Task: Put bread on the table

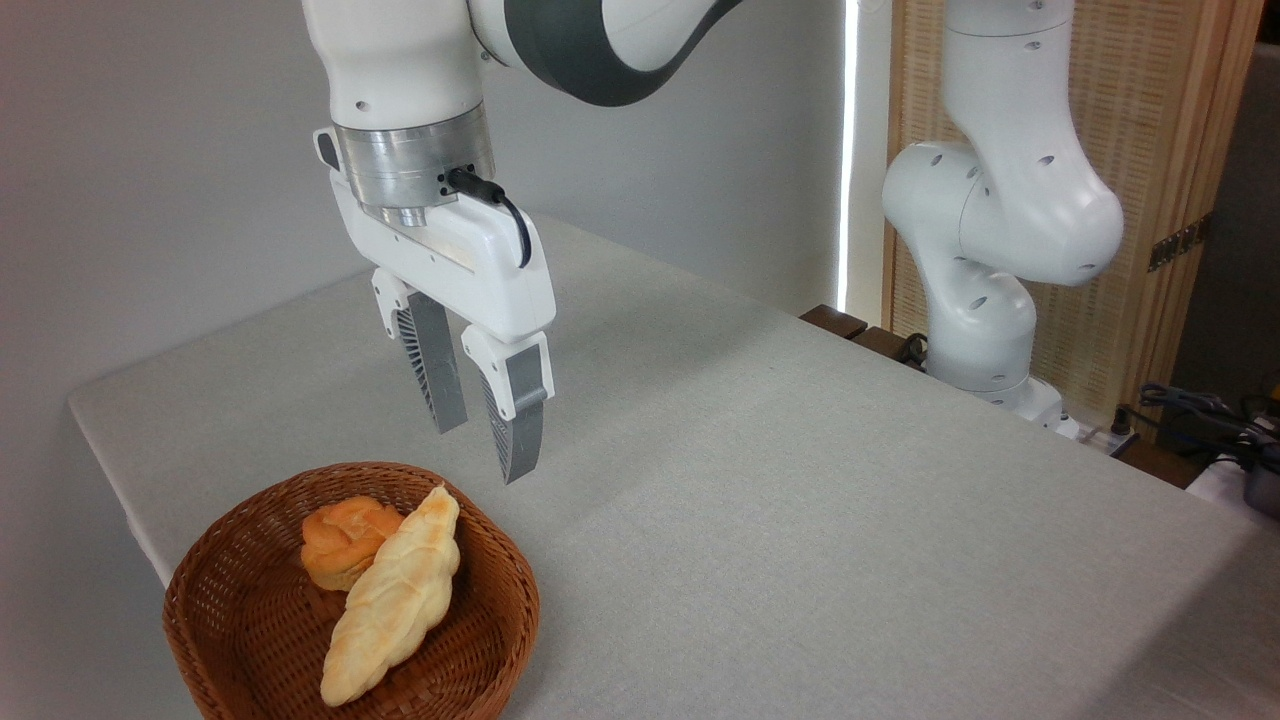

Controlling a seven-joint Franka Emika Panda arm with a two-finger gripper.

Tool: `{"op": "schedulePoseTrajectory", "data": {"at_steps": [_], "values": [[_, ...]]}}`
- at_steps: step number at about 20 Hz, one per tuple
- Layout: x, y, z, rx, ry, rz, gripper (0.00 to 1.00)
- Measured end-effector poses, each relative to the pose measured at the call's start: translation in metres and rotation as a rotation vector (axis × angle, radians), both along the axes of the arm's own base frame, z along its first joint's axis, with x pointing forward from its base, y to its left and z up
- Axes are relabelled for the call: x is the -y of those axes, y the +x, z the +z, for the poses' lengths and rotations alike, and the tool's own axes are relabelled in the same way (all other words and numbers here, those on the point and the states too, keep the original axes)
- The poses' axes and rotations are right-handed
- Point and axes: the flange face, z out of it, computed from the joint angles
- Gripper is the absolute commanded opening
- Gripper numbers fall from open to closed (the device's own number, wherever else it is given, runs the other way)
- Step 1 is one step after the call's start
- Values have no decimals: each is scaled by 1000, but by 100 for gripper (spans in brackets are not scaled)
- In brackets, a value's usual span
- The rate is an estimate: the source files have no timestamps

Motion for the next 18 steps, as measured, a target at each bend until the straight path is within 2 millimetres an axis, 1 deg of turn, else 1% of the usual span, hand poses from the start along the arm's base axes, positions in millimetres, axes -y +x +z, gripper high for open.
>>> {"op": "schedulePoseTrajectory", "data": {"at_steps": [6, 14, 17, 18], "values": [[1, 2, -4, -5, 0, -1, 100], [4, 20, -23, 38, -7, 5, 100], [6, 24, -28, 40, -41, 66, 100], [7, 28, -31, 50, -60, 125, 100]]}}
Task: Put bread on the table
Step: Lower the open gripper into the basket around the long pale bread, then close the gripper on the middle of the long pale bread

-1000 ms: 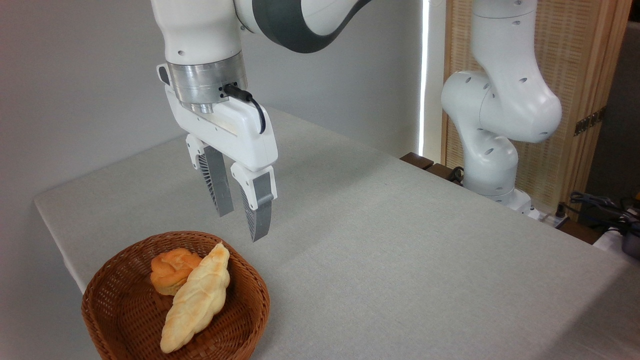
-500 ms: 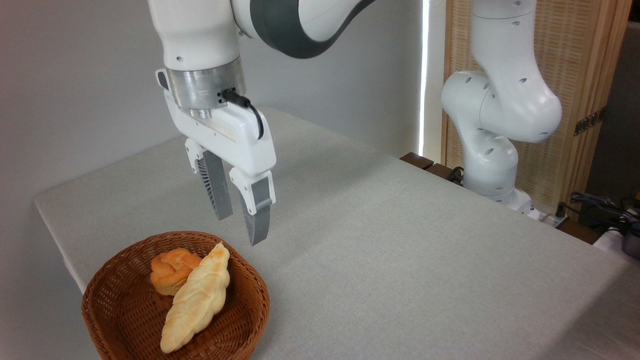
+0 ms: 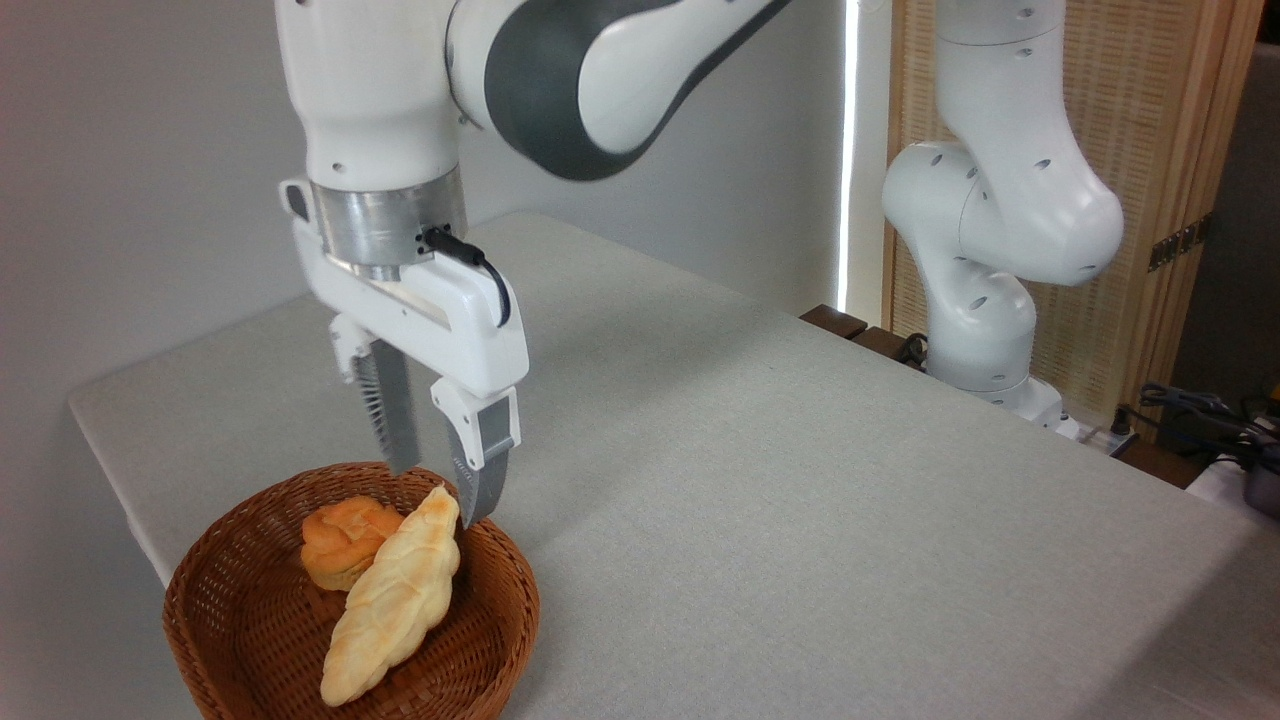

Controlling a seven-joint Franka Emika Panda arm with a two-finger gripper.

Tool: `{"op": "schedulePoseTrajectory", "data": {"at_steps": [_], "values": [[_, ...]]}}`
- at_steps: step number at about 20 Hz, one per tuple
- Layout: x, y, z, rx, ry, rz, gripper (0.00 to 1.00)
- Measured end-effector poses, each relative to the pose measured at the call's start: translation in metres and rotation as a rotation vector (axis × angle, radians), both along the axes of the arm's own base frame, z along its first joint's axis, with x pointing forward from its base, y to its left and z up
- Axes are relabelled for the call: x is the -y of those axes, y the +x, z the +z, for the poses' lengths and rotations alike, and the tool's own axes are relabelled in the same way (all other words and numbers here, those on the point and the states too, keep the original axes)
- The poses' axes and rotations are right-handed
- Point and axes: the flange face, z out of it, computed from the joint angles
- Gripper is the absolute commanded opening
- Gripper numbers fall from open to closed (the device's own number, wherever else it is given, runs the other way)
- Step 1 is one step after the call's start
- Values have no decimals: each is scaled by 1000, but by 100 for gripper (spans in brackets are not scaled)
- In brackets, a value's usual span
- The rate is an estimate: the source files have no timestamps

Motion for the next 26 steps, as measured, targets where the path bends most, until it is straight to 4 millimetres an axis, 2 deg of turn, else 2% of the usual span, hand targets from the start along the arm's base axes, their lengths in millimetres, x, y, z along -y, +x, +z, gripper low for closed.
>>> {"op": "schedulePoseTrajectory", "data": {"at_steps": [3, 9, 12, 19, 26], "values": [[1, 9, -12, 11, -23, 123, 100], [1, 33, -57, 12, -50, 314, 100], [1, 39, -69, 19, -53, 331, 100], [1, 49, -82, 58, -60, 335, 100], [21, 53, -109, 31, -65, 307, 100]]}}
